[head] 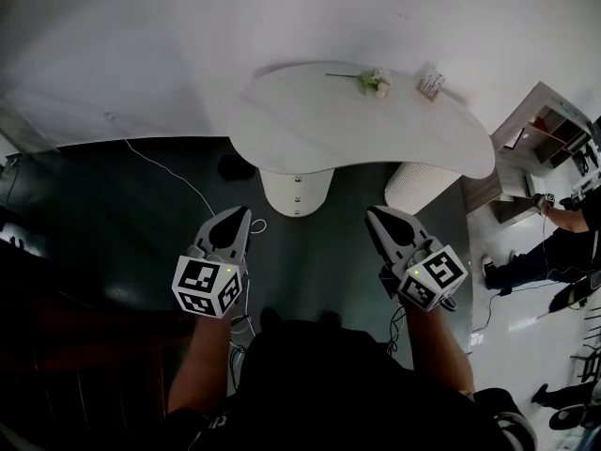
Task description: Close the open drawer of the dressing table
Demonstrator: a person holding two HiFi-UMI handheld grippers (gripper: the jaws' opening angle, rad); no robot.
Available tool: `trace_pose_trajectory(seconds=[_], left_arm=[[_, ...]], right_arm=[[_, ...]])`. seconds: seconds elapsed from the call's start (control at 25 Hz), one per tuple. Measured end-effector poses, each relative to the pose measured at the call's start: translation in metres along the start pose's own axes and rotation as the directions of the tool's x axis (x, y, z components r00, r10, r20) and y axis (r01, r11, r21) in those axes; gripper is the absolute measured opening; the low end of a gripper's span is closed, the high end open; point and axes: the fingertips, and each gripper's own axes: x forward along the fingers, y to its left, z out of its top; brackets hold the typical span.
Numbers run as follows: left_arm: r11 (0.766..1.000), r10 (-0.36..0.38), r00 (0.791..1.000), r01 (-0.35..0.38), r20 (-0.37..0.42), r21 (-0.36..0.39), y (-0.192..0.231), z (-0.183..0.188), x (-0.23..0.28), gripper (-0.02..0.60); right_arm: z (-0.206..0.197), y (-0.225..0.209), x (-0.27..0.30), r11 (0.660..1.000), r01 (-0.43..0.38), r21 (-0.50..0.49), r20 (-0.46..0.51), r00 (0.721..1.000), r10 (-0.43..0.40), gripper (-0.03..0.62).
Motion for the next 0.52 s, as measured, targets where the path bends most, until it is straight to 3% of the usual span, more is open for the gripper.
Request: trace_pose_trajectory(seconds=[0.52], left_arm=[[0.999,-0.01,1.0,0.01,-0.026,-0.031,-0.006,-0.007,0.009,0.003]], right_arm=[[0.0,-0.013,-0.008,1.0,0.026,0.017,0.012,1.0,-0.027,0.003]])
